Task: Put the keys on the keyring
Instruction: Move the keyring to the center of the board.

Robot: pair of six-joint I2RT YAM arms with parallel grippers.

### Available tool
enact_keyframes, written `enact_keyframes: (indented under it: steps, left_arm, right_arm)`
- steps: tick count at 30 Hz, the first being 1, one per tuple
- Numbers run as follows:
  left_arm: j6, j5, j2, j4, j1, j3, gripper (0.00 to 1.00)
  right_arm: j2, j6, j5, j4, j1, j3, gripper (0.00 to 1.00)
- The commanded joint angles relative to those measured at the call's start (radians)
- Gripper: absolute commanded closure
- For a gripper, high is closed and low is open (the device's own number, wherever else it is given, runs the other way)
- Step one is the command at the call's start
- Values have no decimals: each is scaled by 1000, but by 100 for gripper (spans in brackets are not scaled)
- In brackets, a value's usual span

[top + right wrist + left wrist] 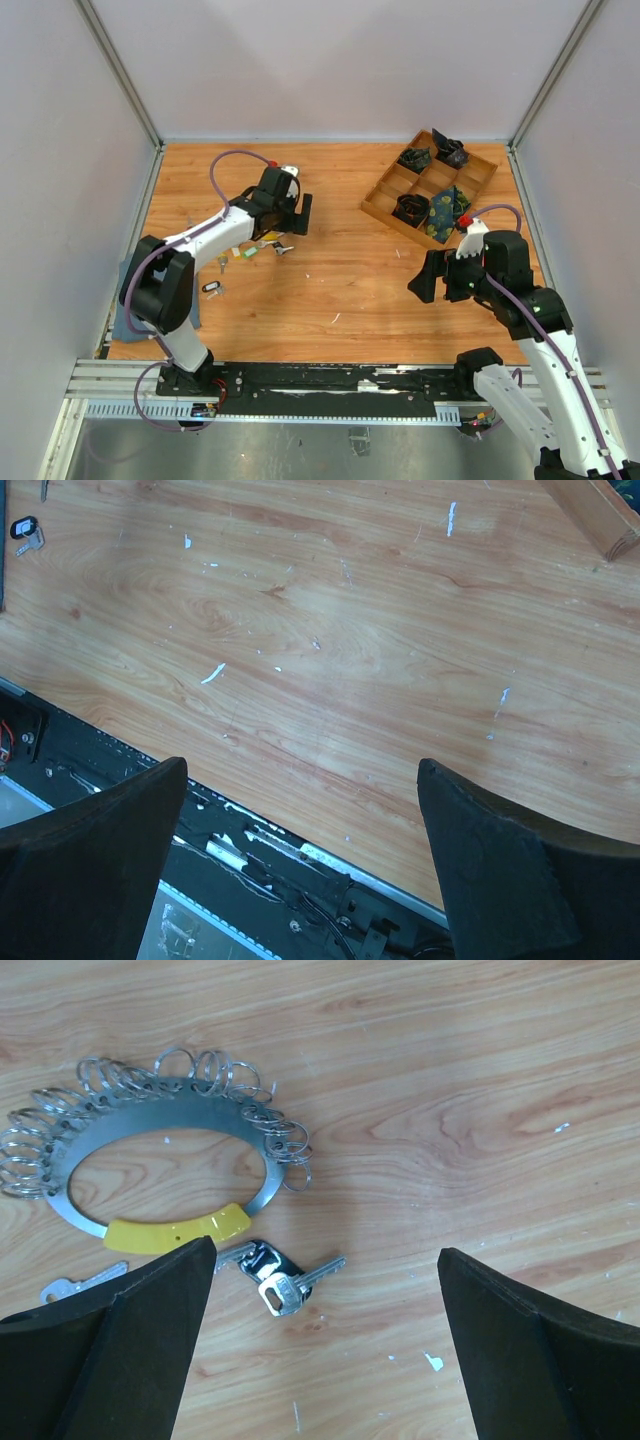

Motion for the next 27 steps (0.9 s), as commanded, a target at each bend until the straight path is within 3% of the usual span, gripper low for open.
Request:
enact_keyframes:
  steps: [1, 27]
  left_arm:
    - [33, 35, 51, 37, 20, 7, 0]
    - [-2, 199, 210, 98, 77, -8, 1]
  right_arm:
    - [-2, -13, -12, 5, -12, -9, 1]
    - [8, -11, -27, 20, -13, -24, 1]
